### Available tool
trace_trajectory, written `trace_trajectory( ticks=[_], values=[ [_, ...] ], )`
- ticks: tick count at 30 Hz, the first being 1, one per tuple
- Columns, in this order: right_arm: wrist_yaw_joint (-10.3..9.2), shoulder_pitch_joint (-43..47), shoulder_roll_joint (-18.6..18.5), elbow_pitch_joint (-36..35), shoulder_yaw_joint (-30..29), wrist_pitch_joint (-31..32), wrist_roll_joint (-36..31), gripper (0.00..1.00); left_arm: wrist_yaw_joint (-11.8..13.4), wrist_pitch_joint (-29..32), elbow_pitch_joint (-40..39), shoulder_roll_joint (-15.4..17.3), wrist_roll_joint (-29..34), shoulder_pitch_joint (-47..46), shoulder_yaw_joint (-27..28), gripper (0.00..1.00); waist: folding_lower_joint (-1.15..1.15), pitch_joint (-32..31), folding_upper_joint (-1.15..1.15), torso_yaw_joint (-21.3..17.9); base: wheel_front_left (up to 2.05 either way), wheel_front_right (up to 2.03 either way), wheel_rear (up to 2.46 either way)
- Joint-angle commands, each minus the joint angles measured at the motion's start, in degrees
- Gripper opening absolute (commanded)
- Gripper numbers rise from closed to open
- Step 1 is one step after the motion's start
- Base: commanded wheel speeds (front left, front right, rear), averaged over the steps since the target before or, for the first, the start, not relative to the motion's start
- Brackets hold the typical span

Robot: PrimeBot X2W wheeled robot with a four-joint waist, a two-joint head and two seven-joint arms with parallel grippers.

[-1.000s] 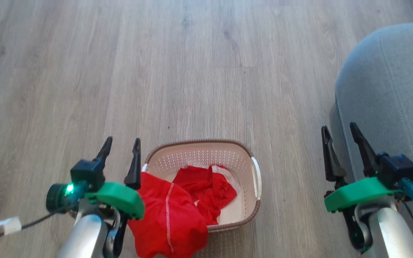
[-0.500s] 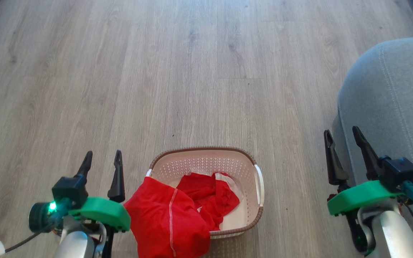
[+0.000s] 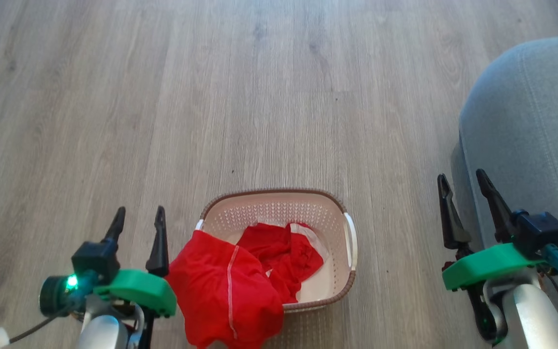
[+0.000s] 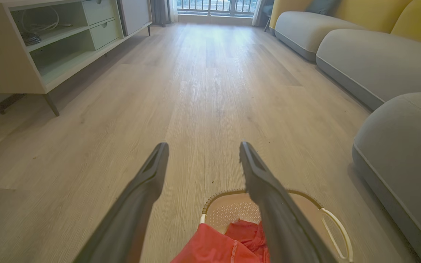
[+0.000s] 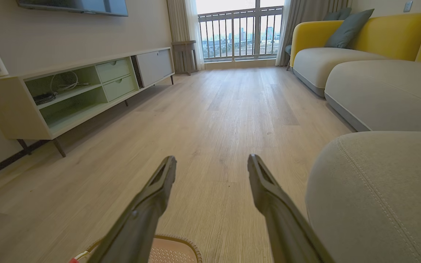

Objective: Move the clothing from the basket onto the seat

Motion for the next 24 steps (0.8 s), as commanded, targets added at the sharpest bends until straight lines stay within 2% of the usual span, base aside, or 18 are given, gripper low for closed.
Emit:
trace_trajectory(
  ticks=[1, 5, 15, 24],
  values=[
    [-0.01, -1.4, -0.4, -2.2, 1.2, -0.4, -0.2, 1.00, -0.5, -0.7, -1.1, 0.3, 0.9, -2.5, 1.8, 1.00, 0.00, 0.6, 0.00, -0.1, 0.00, 0.00, 0.00],
    [-0.01, -2.1, -0.5, -2.4, 1.2, -0.4, -0.3, 1.00, -1.9, -0.6, 1.3, 0.3, 1.6, -4.3, -0.3, 1.00, 0.00, 2.5, 0.00, -0.4, 0.00, 0.00, 0.00],
    [-0.01, -8.3, -0.6, -4.4, 2.3, -0.4, -1.1, 1.00, -5.2, 4.4, 8.9, 0.1, 5.1, -16.2, -6.3, 1.00, 0.00, 16.8, 0.00, -3.0, 0.00, 0.00, 0.00],
    [-0.01, -14.0, 0.0, -6.9, 1.7, -0.4, -1.8, 1.00, -7.1, 10.6, 20.0, -0.7, 9.7, -28.2, -12.1, 1.00, 0.00, 29.2, 0.00, -6.4, 0.00, 0.00, 0.00]
  ],
)
